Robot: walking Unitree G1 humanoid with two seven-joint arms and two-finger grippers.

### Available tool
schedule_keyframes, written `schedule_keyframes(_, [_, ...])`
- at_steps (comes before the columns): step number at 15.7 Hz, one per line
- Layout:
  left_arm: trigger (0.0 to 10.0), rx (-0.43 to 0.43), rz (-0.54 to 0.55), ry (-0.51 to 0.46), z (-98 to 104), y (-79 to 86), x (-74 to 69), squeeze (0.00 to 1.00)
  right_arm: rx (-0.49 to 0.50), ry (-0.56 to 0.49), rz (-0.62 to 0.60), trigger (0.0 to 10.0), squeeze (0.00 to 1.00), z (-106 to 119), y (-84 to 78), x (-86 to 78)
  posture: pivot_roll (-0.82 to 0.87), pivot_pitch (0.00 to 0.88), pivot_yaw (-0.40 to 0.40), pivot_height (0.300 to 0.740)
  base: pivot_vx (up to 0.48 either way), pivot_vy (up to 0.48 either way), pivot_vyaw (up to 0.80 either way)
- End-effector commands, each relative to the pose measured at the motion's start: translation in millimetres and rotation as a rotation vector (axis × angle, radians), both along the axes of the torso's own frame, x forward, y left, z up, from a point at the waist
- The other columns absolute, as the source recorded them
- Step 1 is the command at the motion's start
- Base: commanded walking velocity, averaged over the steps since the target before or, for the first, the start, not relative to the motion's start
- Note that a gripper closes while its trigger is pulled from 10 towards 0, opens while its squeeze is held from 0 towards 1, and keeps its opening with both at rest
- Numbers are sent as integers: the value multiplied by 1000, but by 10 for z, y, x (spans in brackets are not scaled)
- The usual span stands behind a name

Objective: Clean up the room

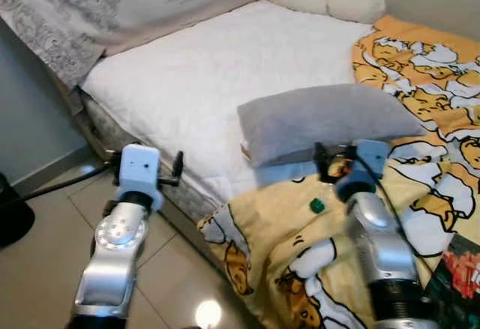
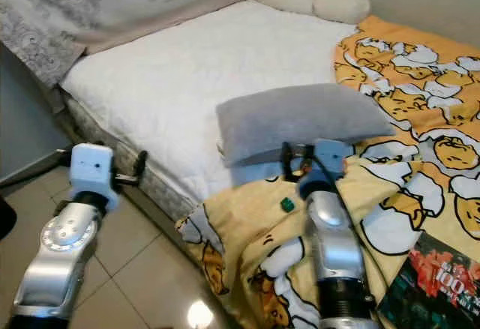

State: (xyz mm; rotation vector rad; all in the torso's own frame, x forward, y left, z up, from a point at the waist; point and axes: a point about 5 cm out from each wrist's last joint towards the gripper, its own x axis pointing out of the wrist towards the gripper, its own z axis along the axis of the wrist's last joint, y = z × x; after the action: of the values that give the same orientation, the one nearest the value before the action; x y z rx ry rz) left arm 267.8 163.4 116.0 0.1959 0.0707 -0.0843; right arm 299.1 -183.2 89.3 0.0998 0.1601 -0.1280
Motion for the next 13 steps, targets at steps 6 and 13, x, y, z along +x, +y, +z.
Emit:
schedule_keyframes(6, [10000,82,-254,2,104,-116,130,1000,-56,47,-68,10000,1000,120,-235,230,58,0,14,740,0,0,0])
schedule_keyframes(13, [10000,180,-550,74,78,-291,-29,796,-62,194,-186,10000,1000,78,-597,443,42,0,-26,740,0,0,0])
